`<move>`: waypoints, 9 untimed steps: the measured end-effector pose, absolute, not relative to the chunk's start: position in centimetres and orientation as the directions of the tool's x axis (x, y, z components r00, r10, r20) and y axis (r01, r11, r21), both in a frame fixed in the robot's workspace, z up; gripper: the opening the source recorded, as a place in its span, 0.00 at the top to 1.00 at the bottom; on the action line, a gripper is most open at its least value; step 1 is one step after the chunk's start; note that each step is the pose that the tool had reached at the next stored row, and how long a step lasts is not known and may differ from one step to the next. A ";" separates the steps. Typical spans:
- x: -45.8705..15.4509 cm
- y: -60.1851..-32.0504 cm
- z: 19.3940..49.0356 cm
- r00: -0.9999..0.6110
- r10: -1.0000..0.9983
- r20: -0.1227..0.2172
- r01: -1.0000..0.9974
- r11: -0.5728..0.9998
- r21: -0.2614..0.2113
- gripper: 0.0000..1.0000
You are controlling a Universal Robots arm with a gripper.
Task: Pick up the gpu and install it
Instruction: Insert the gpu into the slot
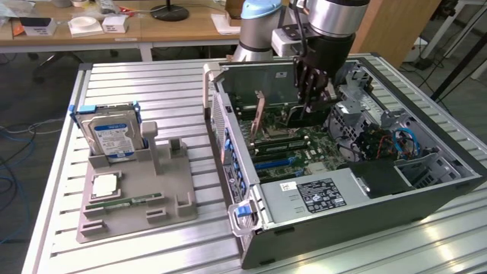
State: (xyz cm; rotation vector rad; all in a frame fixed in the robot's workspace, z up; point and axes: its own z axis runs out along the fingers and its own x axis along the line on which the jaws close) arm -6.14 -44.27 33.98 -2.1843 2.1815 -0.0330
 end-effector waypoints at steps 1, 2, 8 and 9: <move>-6.1 -44.3 33.9 0.002 -1.000 -0.023 -0.999 -0.001 -0.053 0.74; -6.1 -44.3 33.8 0.002 -1.000 -0.023 -0.999 -0.001 -0.054 0.74; -6.1 -44.3 33.1 0.002 -1.000 -0.020 -0.999 -0.001 -0.054 0.74; -6.1 -44.3 33.0 0.002 -1.000 -0.019 -0.999 -0.001 -0.053 0.74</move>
